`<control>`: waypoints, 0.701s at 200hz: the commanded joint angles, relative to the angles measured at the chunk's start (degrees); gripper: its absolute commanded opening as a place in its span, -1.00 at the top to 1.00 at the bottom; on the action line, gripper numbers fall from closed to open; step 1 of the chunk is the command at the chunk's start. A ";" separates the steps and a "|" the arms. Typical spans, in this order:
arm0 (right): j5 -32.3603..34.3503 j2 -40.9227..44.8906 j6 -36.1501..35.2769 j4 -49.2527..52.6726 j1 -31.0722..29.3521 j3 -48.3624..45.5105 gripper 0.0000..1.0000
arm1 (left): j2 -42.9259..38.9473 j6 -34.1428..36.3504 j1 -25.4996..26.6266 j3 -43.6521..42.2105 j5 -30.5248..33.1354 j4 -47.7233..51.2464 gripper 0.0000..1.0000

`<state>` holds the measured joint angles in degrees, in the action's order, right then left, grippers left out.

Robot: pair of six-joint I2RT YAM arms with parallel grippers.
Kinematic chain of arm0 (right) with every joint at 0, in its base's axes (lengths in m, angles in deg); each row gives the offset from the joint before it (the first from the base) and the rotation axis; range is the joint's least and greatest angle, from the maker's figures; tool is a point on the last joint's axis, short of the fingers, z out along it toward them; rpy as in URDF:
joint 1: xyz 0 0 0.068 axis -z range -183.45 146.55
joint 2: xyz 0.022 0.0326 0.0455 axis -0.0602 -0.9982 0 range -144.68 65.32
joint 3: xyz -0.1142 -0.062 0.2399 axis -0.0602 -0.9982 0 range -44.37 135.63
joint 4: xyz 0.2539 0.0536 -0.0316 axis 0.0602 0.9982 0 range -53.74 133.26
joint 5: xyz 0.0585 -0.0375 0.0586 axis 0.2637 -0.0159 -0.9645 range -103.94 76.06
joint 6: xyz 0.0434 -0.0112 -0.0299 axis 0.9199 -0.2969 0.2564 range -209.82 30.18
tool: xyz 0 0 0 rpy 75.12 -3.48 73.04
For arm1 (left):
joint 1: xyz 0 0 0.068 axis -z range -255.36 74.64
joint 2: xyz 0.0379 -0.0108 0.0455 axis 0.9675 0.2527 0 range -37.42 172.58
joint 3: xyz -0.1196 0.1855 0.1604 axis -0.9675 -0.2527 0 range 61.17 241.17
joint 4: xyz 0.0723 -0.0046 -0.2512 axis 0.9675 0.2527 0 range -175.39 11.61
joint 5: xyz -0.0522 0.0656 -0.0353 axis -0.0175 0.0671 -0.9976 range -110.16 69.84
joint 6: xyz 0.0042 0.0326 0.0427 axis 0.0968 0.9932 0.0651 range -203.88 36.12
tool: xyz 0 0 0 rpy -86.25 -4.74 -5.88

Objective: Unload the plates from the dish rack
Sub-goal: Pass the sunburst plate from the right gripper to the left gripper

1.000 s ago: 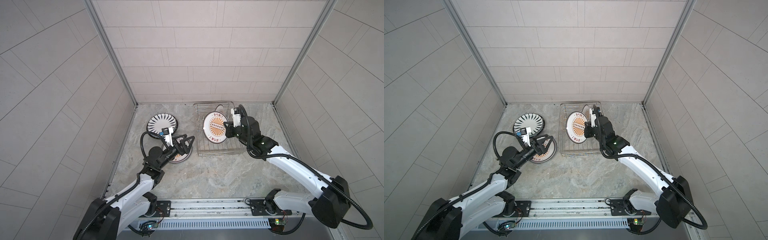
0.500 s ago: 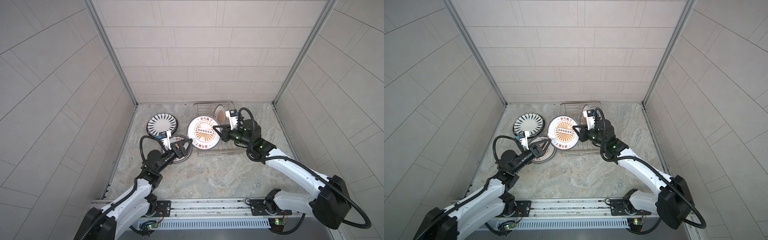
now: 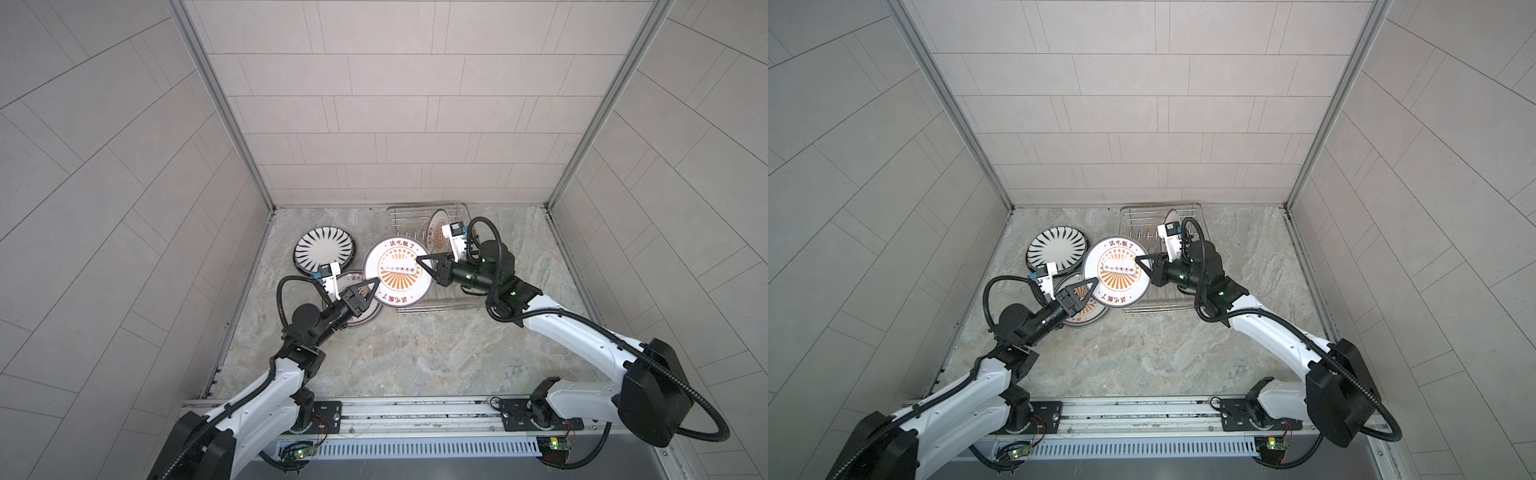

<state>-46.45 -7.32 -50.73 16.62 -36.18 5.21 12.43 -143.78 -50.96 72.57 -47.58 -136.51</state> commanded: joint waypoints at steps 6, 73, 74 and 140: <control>0.53 -0.36 -0.48 -3.13 -0.64 1.37 0.78 | -1.84 -0.01 0.12 0.50 0.08 2.30 0.58; 0.99 -1.92 -2.52 -0.50 -1.59 2.69 0.76 | 0.82 -0.39 0.16 1.79 -1.17 2.27 0.88; 0.97 -1.95 -2.57 -0.49 -1.61 2.75 0.76 | 0.84 -0.39 0.14 1.79 -1.12 2.26 0.89; 0.70 -2.57 -3.23 0.82 -1.63 2.71 0.46 | 1.01 -0.59 0.13 3.60 2.85 8.17 1.00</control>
<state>-44.40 -9.77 -53.14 18.31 -37.04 5.89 13.70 -144.94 -51.07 73.25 -46.16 -131.59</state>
